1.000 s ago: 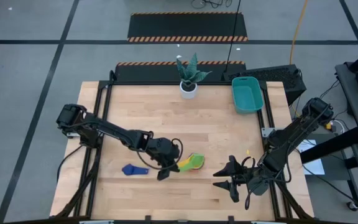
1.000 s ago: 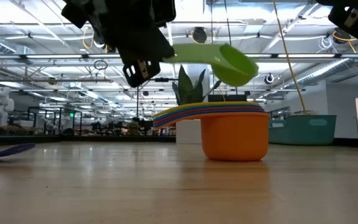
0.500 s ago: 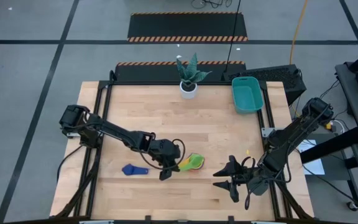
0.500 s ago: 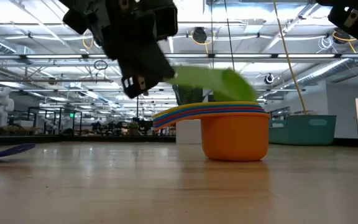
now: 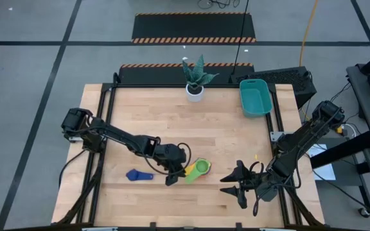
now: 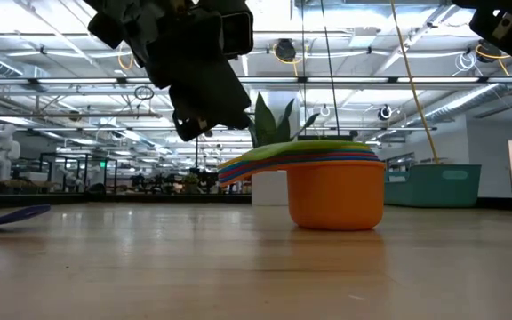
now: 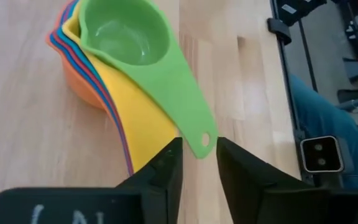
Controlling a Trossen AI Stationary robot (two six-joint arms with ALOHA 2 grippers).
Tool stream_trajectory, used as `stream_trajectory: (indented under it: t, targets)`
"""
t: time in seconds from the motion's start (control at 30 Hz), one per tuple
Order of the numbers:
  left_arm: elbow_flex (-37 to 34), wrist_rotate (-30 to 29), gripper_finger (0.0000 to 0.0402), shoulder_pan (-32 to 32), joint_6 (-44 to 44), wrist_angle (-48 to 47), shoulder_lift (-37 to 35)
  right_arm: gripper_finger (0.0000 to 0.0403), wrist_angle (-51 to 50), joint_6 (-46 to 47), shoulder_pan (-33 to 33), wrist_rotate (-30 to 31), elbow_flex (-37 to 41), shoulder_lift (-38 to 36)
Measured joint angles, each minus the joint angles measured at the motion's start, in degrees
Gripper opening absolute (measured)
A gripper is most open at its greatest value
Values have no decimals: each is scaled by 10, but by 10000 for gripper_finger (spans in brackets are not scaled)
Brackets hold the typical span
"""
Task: Nest measuring cups in basket
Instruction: Stack the green measuring cup on top of the yellow measuring cup
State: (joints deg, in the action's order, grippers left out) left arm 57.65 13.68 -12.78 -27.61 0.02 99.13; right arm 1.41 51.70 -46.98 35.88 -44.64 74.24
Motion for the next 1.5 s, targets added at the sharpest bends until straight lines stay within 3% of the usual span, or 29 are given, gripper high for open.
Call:
stream_trajectory:
  t: [0.27, 0.43, 0.53, 0.73, 0.87, 1.1, 1.3, 1.5]
  targets:
    - [0, -25, 143, -1, 13, 1, -1, 183, 0, 1, 0, 0, 0, 0]
    - [0, -97, 178, -38, 28, 15, -6, 183, 0, 0, 0, 0, 0, 0]
    - [0, -184, 202, -74, 67, 37, -7, 183, 0, 1, 0, 0, 0, 0]
    - [0, -437, 254, -159, 164, 78, -8, 183, 0, 1, 0, 0, 0, 0]
    - [0, -527, 297, -193, 149, 76, -7, 183, 0, 1, 0, 0, 0, 0]
    - [1, -531, 391, -199, 125, 154, 45, 183, 0, 1, 0, 0, 0, 0]
    - [0, -538, 385, -184, 143, 199, 109, 183, 0, 0, 0, 0, 0, 0]
    - [0, -529, 396, -165, 135, 209, 120, 183, 0, -3, 0, 0, 0, 0]
